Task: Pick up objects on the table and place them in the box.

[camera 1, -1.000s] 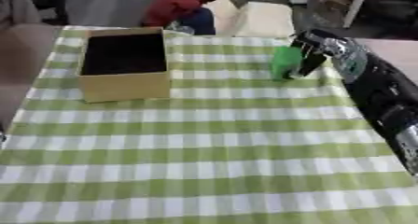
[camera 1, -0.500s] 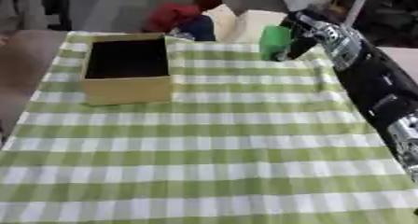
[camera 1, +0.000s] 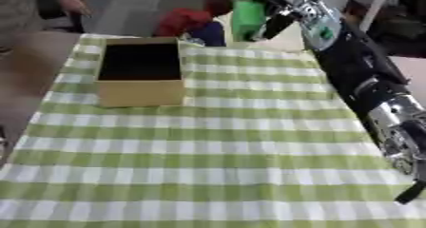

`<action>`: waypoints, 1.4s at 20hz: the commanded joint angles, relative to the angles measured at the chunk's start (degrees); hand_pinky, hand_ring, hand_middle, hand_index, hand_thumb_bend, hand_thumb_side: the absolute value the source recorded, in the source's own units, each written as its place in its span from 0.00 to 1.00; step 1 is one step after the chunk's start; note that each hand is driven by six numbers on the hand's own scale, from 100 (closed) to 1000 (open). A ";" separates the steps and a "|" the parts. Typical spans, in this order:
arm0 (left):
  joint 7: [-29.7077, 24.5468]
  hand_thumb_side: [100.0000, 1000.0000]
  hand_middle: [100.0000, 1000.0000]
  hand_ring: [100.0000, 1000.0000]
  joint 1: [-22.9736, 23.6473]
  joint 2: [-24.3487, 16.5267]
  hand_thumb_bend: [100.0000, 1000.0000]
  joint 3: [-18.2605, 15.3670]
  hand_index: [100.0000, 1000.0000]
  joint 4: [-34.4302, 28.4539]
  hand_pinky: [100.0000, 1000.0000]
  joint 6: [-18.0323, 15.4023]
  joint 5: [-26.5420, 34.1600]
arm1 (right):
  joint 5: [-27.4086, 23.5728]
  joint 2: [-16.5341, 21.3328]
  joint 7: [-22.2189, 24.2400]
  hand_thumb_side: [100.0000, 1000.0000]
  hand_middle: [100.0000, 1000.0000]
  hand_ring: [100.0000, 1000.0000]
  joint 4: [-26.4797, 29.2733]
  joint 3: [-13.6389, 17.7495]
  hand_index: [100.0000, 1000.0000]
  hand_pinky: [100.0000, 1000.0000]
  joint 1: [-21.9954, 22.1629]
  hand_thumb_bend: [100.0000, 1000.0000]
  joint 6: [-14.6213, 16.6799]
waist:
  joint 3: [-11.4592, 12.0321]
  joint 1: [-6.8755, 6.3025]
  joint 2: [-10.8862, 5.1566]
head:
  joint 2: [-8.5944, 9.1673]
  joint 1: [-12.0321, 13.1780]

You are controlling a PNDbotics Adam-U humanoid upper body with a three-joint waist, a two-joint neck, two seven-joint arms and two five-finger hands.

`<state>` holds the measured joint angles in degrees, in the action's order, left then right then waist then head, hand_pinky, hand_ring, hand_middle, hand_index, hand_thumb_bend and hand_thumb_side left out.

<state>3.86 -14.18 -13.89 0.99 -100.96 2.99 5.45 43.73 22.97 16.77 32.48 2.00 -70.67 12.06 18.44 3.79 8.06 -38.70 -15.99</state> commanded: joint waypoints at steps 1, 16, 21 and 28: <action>-0.74 0.00 0.53 0.59 -1.15 0.05 0.09 0.58 0.54 -0.66 0.50 -0.07 0.33 | 0.87 -1.73 0.75 0.00 0.30 0.59 1.73 -0.53 0.44 0.68 -2.19 0.46 0.82 | 0.45 -0.26 -0.87 | 0.75 -0.78; -1.66 0.00 0.53 0.60 -2.56 1.02 0.10 1.43 0.54 -0.67 0.50 -0.07 0.56 | -2.35 -3.19 6.92 0.04 0.45 0.63 8.95 -6.85 0.60 0.70 3.28 0.47 7.64 | 3.38 0.35 -0.06 | 0.93 -2.56; -1.62 0.00 0.53 0.60 -2.58 1.03 0.10 1.41 0.53 -0.64 0.50 -0.05 0.56 | -2.12 -2.73 3.39 0.03 0.47 0.63 9.95 -6.98 0.64 0.70 3.61 0.46 7.03 | 3.52 0.48 -0.02 | 1.00 -2.67; -1.59 0.00 0.52 0.60 -2.55 1.10 0.11 1.39 0.53 -0.63 0.50 -0.06 0.57 | -1.62 -3.00 -0.15 0.08 0.82 0.77 10.69 -7.92 0.89 0.78 3.77 0.54 7.42 | 3.47 0.54 0.05 | 1.06 -2.69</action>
<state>2.30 -15.81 -12.53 2.28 -100.96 2.97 6.01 41.88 18.55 16.89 41.67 -5.80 -65.97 19.30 21.92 4.72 8.84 -38.20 -18.51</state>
